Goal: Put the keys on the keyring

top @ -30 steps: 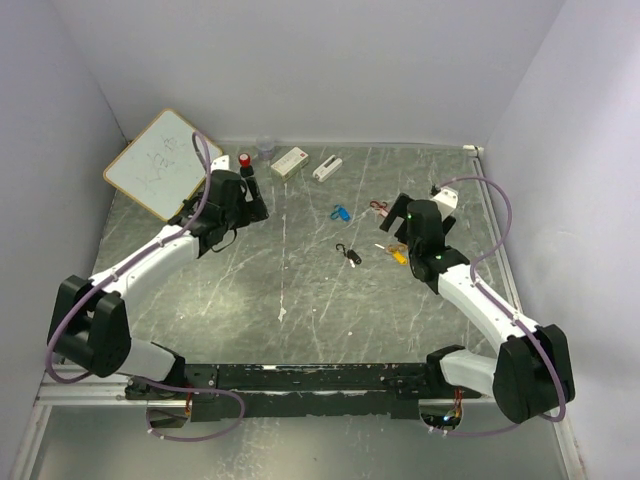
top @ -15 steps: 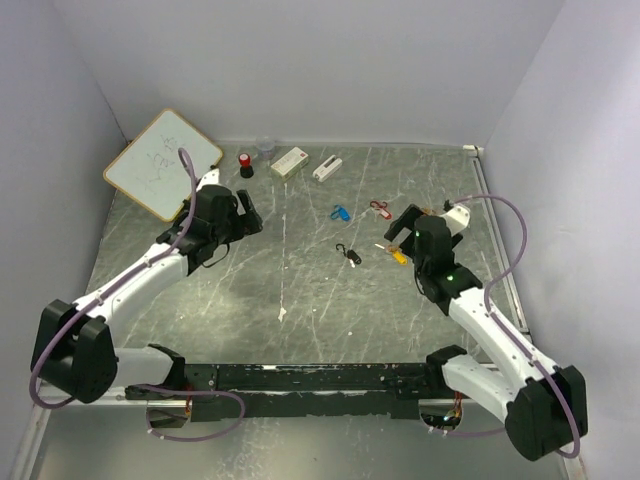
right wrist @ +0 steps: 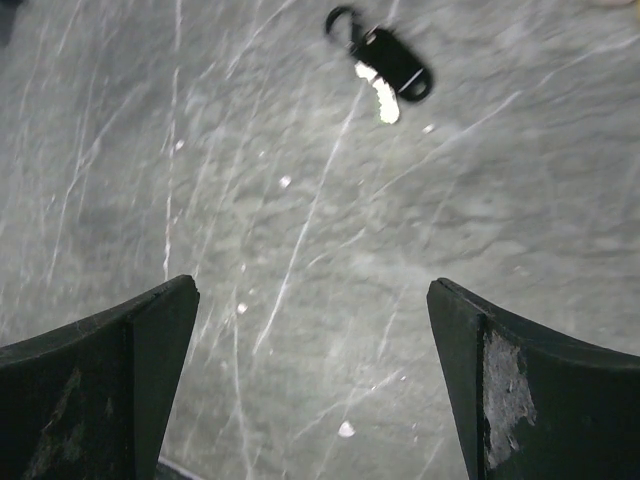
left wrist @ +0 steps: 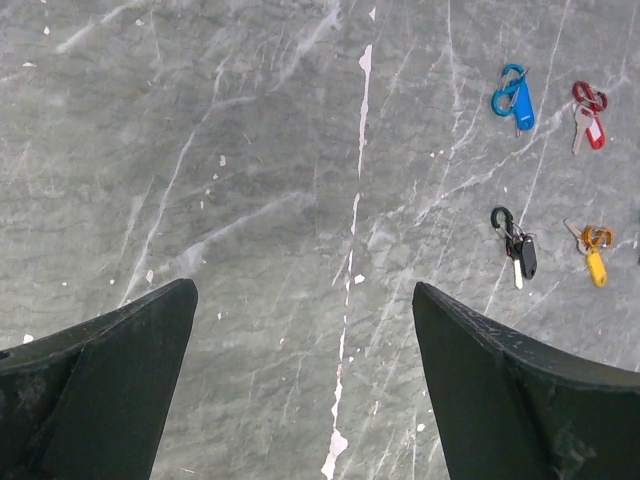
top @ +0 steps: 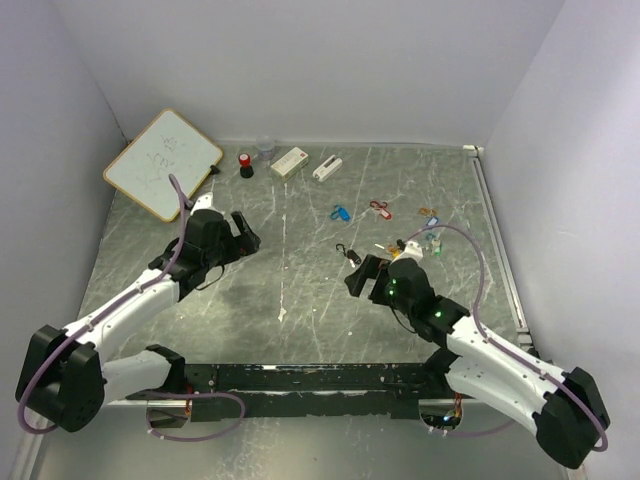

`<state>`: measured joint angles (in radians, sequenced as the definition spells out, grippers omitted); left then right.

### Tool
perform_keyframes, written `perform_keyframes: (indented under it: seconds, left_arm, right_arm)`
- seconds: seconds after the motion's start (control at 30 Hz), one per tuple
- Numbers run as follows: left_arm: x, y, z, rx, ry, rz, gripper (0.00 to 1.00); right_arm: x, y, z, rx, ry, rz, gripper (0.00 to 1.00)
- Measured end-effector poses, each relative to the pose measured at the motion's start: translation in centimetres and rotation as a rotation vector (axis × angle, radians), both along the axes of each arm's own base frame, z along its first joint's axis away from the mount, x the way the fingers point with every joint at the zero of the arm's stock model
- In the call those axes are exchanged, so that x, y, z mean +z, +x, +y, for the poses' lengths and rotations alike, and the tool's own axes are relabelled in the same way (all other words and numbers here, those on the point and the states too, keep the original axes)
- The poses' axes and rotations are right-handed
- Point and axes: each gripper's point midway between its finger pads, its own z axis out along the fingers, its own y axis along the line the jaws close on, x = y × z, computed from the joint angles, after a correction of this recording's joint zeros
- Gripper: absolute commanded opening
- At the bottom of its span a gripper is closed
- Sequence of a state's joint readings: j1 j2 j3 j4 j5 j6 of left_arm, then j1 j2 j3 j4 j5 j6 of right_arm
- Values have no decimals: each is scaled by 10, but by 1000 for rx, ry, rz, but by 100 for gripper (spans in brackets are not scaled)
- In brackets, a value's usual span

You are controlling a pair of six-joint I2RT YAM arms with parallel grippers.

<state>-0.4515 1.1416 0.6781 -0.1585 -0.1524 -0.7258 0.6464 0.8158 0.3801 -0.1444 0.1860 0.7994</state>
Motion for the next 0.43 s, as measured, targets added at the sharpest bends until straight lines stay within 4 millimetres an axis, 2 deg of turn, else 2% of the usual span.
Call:
perform_keyframes:
  seconds: [0.17,0.33,0.43]
  left_arm:
    - [-2,-4,0,3,-24,-17,100]
    - [-15,-13,1,2,-44,-7,100]
    - [-24,-19,4,5,-45,2,100]
  right_arm:
    - [-9,-24,22,80,33,8,100]
    - [-46,-52,34,146,4,77,100]
    - [-58,-58,40,162,-26,87,100]
